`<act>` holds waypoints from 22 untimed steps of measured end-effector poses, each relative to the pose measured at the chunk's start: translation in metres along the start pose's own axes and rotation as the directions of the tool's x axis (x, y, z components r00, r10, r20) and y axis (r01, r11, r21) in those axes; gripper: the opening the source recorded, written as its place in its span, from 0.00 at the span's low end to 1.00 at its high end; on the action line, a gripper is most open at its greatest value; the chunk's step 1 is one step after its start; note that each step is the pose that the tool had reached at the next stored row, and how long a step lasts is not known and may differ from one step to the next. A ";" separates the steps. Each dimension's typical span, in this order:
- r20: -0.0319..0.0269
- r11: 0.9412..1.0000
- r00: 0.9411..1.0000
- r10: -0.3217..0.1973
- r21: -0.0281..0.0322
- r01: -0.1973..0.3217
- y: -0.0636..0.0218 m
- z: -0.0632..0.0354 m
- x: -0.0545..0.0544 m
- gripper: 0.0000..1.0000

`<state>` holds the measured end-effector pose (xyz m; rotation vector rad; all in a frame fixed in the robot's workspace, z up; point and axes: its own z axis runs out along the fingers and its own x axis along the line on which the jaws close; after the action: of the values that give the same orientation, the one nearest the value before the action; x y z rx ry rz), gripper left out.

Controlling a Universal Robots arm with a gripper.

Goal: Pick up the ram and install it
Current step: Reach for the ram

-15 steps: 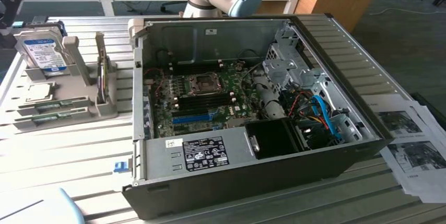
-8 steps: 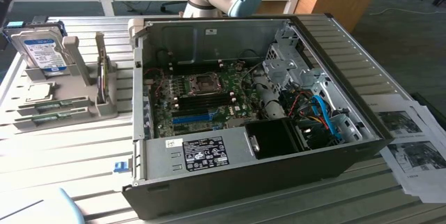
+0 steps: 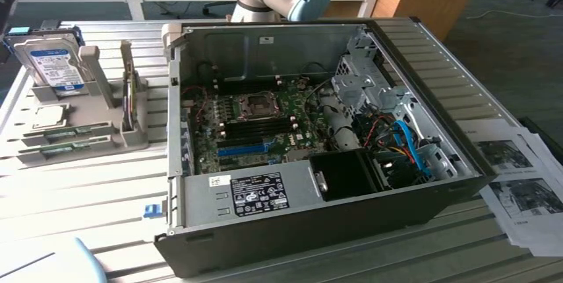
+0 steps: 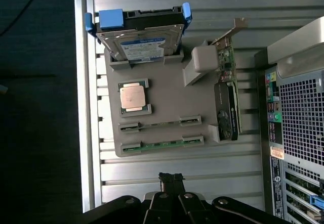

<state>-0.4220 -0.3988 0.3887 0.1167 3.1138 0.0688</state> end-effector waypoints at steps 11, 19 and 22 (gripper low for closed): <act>0.000 1.000 1.000 0.000 0.000 0.000 0.0192 0.0032 0.002 0.09; 0.000 1.000 1.000 0.000 0.000 0.000 0.0289 0.0062 0.002 0.09; 0.000 1.000 1.000 0.000 0.000 0.000 0.0318 0.0069 0.003 0.09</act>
<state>-0.4220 -0.3667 0.3832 0.1167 3.1136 0.0689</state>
